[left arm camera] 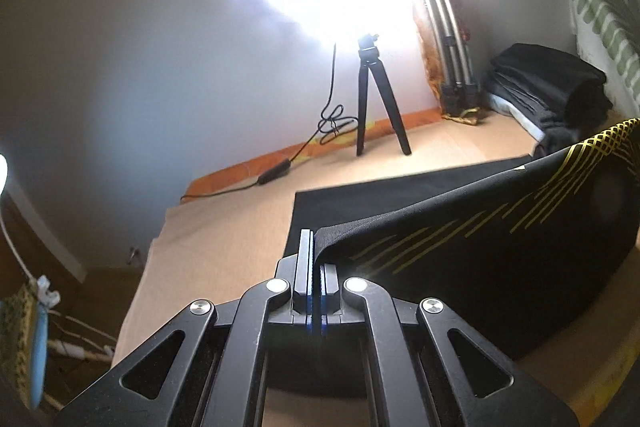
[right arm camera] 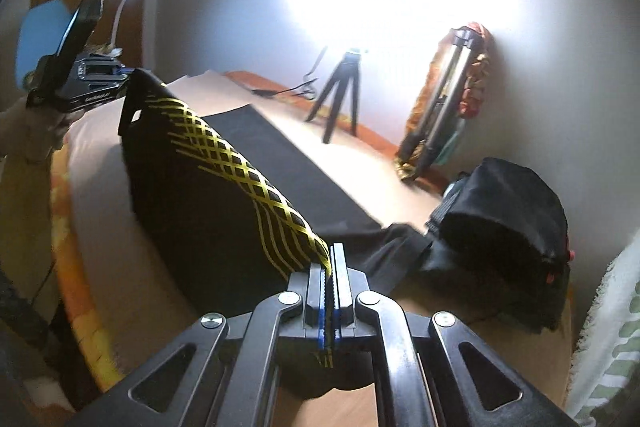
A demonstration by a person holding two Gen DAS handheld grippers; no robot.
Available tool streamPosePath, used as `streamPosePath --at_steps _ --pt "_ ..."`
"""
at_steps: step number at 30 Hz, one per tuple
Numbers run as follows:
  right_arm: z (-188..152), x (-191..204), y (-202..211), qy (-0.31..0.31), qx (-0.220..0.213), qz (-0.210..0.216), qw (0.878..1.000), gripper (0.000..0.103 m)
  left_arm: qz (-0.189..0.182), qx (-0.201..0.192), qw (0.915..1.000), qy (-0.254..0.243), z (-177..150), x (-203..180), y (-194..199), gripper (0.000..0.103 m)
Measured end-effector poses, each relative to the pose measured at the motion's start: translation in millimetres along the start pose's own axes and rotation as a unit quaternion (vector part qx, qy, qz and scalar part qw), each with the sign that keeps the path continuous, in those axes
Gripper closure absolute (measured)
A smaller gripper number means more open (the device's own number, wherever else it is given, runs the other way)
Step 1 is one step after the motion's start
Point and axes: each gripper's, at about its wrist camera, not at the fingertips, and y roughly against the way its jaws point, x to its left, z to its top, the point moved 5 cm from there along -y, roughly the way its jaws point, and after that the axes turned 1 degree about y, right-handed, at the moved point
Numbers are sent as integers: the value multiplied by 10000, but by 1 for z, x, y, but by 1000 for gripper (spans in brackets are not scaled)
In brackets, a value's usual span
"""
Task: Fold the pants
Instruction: 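Lift both hems and fold them over onto the pants, then open both grippers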
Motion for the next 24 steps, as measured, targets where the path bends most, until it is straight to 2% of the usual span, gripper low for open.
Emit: streamPosePath --at_steps 6,12,19,24 --pt "16 -26 -42 -152 115 -147 9997 103 130 -24 9999 -110 25 2 -36 102" --pt "20 -52 -83 -463 360 -126 9982 103 84 240 9995 -196 35 -1 -81 102" --pt "6 -71 -128 -681 760 -119 9947 103 32 689 9968 -394 31 -16 -128 102" --pt "-7 -79 -153 -767 1020 -126 9917 103 21 853 9952 -475 27 -22 -150 102"
